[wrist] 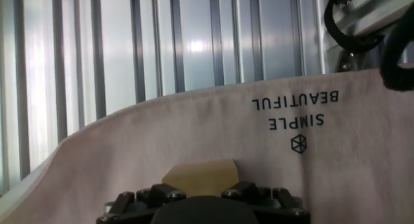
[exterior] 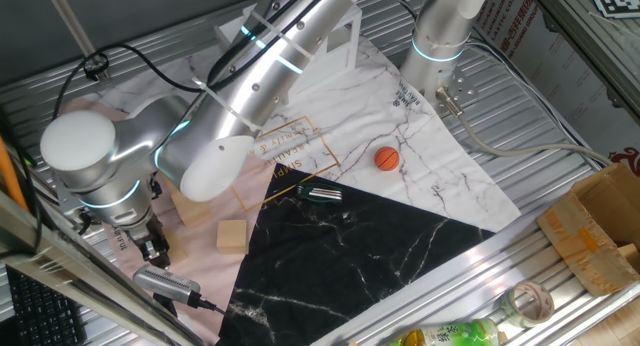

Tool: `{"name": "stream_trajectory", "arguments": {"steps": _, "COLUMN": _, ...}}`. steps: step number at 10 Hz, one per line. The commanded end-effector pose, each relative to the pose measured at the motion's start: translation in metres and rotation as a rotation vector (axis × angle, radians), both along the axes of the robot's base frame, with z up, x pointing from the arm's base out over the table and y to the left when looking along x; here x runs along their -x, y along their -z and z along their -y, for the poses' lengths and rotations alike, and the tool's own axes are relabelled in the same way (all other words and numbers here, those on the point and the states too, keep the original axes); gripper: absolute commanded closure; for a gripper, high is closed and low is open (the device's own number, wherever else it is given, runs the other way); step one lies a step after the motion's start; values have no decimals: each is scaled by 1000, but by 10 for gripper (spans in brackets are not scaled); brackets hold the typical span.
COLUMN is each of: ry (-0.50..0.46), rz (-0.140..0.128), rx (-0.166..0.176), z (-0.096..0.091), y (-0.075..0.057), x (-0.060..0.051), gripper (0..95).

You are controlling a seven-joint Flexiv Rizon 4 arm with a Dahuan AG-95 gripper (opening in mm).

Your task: Stack the blocks into a pyramid shape

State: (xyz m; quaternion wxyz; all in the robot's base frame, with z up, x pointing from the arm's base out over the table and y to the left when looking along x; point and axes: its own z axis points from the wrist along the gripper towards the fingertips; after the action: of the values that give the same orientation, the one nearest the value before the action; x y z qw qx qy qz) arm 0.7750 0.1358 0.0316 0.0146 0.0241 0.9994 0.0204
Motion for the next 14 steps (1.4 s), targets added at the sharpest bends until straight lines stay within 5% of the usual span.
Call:
{"name": "stream_trajectory", "arguments": {"steps": 1, "ry": 3, "rz": -1, "rx": -1, "z": 0, "y": 0, "x": 0, "gripper": 950}}
{"name": "stream_trajectory", "arguments": {"steps": 8, "ry": -6, "rz": 2, "rx": 11, "z": -3, "y": -8, "x": 7, "gripper": 950}}
{"name": "stream_trajectory", "arguments": {"steps": 14, "ry": -15, "rz": 4, "rx": 10, "z": -10, "y": -27, "x": 25, "gripper": 950}}
